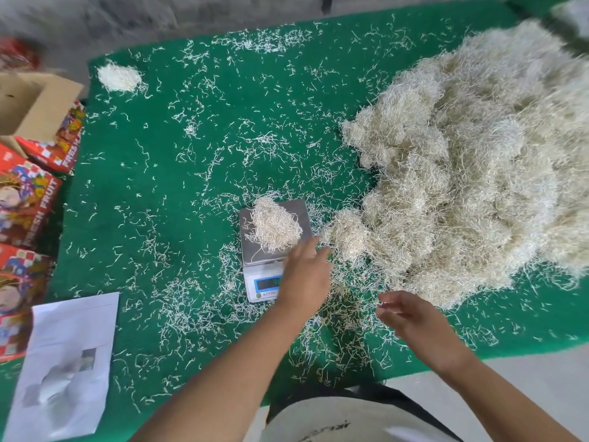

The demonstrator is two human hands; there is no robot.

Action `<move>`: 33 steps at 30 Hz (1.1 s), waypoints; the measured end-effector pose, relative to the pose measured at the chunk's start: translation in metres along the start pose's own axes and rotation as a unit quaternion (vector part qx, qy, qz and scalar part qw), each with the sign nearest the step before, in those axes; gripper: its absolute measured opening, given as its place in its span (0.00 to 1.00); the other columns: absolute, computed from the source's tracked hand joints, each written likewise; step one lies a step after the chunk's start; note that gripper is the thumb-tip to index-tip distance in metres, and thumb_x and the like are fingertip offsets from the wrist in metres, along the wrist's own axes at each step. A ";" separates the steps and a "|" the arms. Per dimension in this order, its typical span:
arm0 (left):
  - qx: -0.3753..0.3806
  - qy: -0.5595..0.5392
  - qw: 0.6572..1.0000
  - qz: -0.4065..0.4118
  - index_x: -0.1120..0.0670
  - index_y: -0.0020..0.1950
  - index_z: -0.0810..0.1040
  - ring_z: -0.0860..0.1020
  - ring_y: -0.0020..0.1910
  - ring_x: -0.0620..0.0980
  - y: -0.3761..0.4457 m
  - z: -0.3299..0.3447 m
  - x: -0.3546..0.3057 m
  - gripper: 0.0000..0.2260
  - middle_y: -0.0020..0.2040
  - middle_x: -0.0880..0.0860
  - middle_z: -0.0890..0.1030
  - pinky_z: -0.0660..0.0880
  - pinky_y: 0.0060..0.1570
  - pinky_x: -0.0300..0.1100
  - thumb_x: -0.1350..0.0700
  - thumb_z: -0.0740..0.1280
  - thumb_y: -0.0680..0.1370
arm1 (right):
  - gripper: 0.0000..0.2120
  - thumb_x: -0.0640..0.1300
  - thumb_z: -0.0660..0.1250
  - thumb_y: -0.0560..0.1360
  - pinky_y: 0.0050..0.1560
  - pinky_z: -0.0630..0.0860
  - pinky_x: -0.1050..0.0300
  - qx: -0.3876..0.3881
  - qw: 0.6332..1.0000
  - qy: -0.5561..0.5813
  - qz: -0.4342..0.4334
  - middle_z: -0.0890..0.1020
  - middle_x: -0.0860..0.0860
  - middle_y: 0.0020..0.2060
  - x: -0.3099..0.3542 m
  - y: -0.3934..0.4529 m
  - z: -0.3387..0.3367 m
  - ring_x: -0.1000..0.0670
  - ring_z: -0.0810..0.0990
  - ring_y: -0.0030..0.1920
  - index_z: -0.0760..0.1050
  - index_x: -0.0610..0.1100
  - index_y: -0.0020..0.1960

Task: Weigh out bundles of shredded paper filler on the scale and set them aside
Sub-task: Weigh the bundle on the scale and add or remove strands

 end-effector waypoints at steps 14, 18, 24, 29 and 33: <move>0.042 -0.066 0.971 -0.224 0.48 0.77 0.69 0.75 0.66 0.58 0.056 -0.018 0.093 0.34 0.71 0.58 0.72 0.75 0.60 0.47 0.60 0.76 0.73 | 0.11 0.48 0.70 0.83 0.63 0.80 0.49 0.017 1.000 -0.021 0.006 0.84 0.56 0.56 0.004 -0.005 0.008 0.55 0.84 0.56 0.79 0.50 0.64; 0.067 -0.192 0.963 -0.179 0.51 0.76 0.71 0.77 0.56 0.47 0.030 -0.018 0.056 0.32 0.72 0.54 0.72 0.72 0.44 0.33 0.71 0.68 0.74 | 0.13 0.50 0.70 0.83 0.61 0.81 0.48 0.011 1.000 -0.013 -0.006 0.84 0.56 0.56 0.008 0.000 0.006 0.56 0.84 0.54 0.78 0.51 0.66; 0.267 -0.347 0.891 -0.123 0.21 0.56 0.73 0.76 0.29 0.37 -0.030 -0.037 -0.012 0.42 0.63 0.33 0.72 0.70 0.26 0.36 0.74 0.61 0.73 | 0.29 0.75 0.66 0.74 0.56 0.83 0.47 -0.011 0.995 0.100 -0.015 0.86 0.58 0.53 0.018 0.009 0.000 0.57 0.86 0.51 0.74 0.60 0.68; 0.315 -0.505 0.781 -0.191 0.32 0.62 0.78 0.83 0.42 0.41 -0.054 -0.040 -0.034 0.42 0.58 0.37 0.83 0.76 0.40 0.33 0.80 0.59 0.72 | 0.28 0.74 0.68 0.73 0.43 0.77 0.57 0.007 0.996 0.084 0.018 0.87 0.52 0.47 0.023 0.018 0.003 0.51 0.86 0.48 0.79 0.53 0.59; 0.356 -0.581 0.697 -0.226 0.46 0.73 0.72 0.80 0.66 0.56 -0.063 -0.039 -0.039 0.40 0.64 0.56 0.83 0.75 0.68 0.50 0.78 0.69 0.67 | 0.11 0.54 0.74 0.79 0.38 0.73 0.59 -0.014 0.990 0.133 0.038 0.88 0.52 0.45 0.020 0.028 0.005 0.60 0.85 0.39 0.79 0.49 0.56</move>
Point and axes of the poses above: each hand's wrist, its own y-axis towards the middle knuckle, its own z-axis out of the palm, x = y × z, the point moved 4 cm from there along y, towards the middle knuckle
